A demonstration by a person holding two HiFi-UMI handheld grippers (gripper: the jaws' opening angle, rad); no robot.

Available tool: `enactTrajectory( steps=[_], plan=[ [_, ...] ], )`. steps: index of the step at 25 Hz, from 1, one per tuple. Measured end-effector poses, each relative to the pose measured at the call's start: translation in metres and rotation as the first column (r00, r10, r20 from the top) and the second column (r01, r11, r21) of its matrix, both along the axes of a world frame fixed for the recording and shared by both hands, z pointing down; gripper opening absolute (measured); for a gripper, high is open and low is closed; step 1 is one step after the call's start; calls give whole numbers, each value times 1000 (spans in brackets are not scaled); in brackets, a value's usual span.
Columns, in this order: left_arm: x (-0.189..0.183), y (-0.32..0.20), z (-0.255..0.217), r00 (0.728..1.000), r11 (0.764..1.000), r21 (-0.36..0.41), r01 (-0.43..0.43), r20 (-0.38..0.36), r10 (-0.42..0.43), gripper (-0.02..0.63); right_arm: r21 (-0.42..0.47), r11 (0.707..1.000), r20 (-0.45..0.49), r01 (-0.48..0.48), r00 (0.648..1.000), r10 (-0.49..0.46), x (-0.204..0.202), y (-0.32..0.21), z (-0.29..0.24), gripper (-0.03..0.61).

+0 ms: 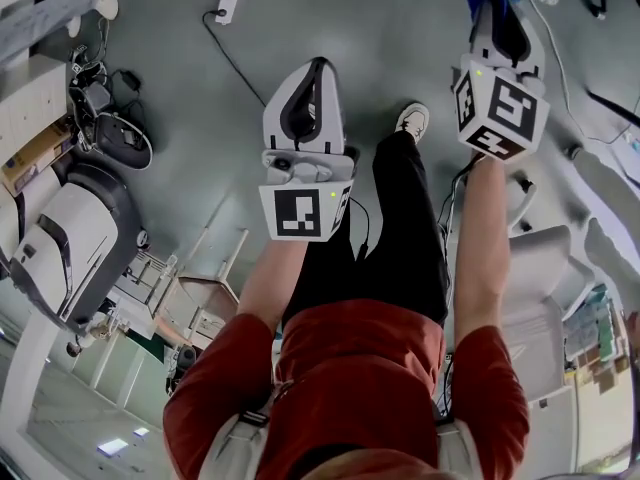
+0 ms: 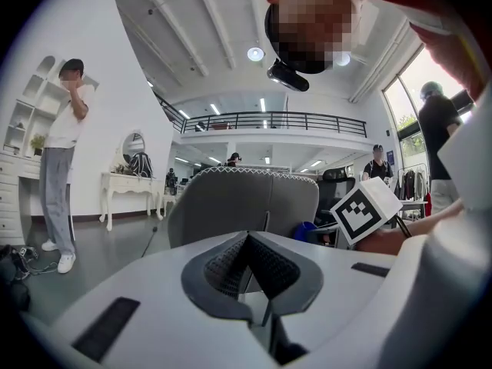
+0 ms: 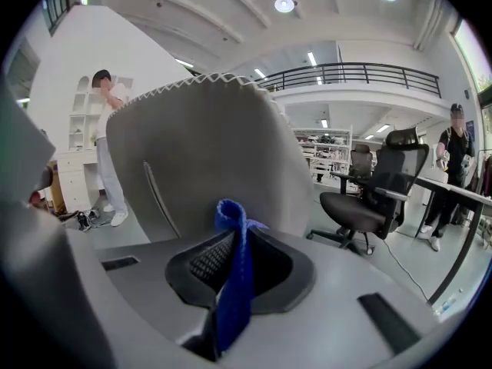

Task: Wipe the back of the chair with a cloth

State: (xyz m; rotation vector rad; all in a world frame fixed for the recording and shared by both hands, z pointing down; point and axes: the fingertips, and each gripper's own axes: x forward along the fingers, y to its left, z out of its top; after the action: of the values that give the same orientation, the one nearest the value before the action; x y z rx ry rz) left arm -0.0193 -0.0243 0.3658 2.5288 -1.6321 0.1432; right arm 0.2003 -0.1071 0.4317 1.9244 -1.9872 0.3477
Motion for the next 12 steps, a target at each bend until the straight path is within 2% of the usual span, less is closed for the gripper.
enactTrajectory(
  steps=[7, 12],
  plan=[
    [-51, 2, 3, 998, 998, 1, 59, -2, -59, 13, -24, 995, -6, 92, 996, -92, -70, -10, 13, 48],
    [-94, 1, 6, 996, 996, 7, 91, 24, -91, 13, -45, 989, -17, 143, 990, -144, -117, -17, 23, 48]
  ],
)
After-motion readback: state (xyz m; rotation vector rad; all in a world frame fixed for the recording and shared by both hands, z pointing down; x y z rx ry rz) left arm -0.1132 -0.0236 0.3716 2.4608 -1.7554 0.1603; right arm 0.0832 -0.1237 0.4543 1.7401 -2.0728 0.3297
